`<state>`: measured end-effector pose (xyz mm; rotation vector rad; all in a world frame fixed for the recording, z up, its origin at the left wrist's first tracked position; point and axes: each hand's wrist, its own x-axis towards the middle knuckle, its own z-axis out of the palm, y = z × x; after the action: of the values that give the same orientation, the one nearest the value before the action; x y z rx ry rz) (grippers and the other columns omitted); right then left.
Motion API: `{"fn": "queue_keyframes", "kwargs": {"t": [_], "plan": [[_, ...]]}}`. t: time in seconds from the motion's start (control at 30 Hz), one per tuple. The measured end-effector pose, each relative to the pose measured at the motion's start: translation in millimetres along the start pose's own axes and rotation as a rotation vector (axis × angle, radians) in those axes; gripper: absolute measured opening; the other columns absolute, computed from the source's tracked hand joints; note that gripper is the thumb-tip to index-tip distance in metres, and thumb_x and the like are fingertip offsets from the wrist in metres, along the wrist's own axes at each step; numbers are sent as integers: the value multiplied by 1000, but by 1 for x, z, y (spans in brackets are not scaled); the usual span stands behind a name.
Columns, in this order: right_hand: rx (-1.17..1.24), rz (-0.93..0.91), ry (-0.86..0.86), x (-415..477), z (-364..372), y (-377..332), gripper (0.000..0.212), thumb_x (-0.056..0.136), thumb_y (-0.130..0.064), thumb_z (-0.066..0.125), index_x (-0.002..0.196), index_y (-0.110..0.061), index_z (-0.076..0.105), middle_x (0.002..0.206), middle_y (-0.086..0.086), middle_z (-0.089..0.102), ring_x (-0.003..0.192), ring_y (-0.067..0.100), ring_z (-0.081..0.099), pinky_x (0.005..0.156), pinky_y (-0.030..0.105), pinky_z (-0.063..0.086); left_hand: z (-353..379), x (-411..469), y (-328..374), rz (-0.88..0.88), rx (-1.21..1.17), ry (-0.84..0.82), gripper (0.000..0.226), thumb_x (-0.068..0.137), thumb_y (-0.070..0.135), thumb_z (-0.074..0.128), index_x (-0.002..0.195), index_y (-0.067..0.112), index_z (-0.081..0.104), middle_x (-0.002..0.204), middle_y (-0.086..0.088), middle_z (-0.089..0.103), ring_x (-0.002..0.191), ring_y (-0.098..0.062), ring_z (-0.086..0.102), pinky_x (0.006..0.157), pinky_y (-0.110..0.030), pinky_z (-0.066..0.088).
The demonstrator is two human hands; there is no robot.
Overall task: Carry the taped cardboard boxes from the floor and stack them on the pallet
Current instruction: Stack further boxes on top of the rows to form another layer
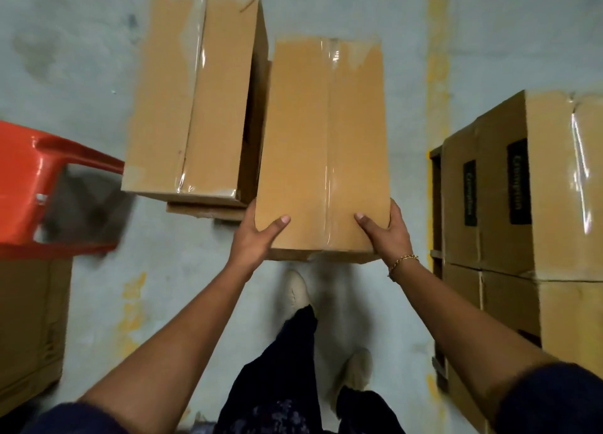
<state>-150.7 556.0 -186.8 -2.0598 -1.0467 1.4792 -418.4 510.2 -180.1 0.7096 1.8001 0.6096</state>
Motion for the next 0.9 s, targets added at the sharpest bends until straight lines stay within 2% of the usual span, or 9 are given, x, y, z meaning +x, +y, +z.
{"fn": "queue_keyframes", "kwargs": {"t": [0.13, 0.2, 0.3, 0.43, 0.5, 0.6, 0.7, 0.77, 0.9], "plan": [[-25, -40, 38, -38, -46, 7, 73, 85, -55, 73, 146, -37, 37, 122, -13, 57, 111, 18, 56, 91, 38, 49, 20, -44, 21, 42, 54, -36, 91, 76, 71, 73, 152, 34, 40, 141, 9, 58, 129, -16, 55, 110, -43, 46], [-29, -61, 63, -61, -73, 16, 73, 85, -55, 73, 146, -36, 37, 116, -18, 57, 109, 16, 57, 93, 39, 50, 35, -72, 29, 74, 79, -46, 88, 81, 65, 73, 154, 31, 38, 143, 12, 54, 132, -15, 52, 108, -36, 44], [-25, -99, 114, -98, -118, 33, 73, 86, -51, 73, 147, -32, 38, 118, -14, 57, 106, 14, 57, 95, 37, 50, 63, -119, 36, 137, 94, -59, 78, 86, 57, 72, 152, 30, 40, 131, 15, 55, 127, -14, 53, 100, -30, 42], [-16, -160, 141, -150, -182, 70, 78, 81, -59, 74, 146, -32, 41, 127, -11, 61, 114, 16, 61, 100, 43, 51, 105, -189, 37, 180, 119, -65, 91, 80, 68, 69, 156, 30, 35, 147, 5, 53, 135, -23, 50, 109, -45, 45], [-17, -172, 147, -175, -215, 89, 83, 77, -67, 73, 146, -35, 40, 133, -11, 60, 119, 18, 60, 102, 45, 51, 128, -227, 33, 220, 125, -51, 90, 81, 69, 69, 155, 32, 35, 148, 3, 53, 135, -24, 50, 109, -47, 45], [-19, -220, 173, -217, -261, 115, 72, 83, -58, 73, 143, -34, 43, 123, -13, 60, 113, 17, 60, 95, 37, 50, 161, -278, 25, 276, 131, -64, 91, 77, 75, 68, 152, 33, 39, 144, 4, 57, 130, -22, 53, 106, -47, 47], [-31, -230, 213, -259, -305, 145, 71, 86, -53, 73, 146, -31, 41, 117, -15, 57, 109, 14, 57, 95, 33, 47, 190, -327, 14, 293, 150, -76, 100, 70, 85, 66, 152, 36, 38, 146, 5, 55, 132, -23, 52, 107, -53, 47], [-42, -212, 221, -287, -328, 166, 81, 82, -62, 72, 148, -31, 38, 125, -11, 59, 113, 17, 58, 100, 36, 49, 210, -359, 4, 325, 146, -93, 95, 71, 83, 67, 150, 37, 40, 144, 6, 56, 131, -22, 53, 106, -53, 48], [-48, -167, 229, -327, -365, 213, 120, 52, -97, 59, 152, -37, 32, 141, -3, 59, 125, 25, 58, 103, 48, 51, 243, -412, -14, 382, 158, -110, 79, 82, 67, 69, 149, 35, 42, 140, 5, 59, 126, -20, 55, 101, -45, 50]]}}
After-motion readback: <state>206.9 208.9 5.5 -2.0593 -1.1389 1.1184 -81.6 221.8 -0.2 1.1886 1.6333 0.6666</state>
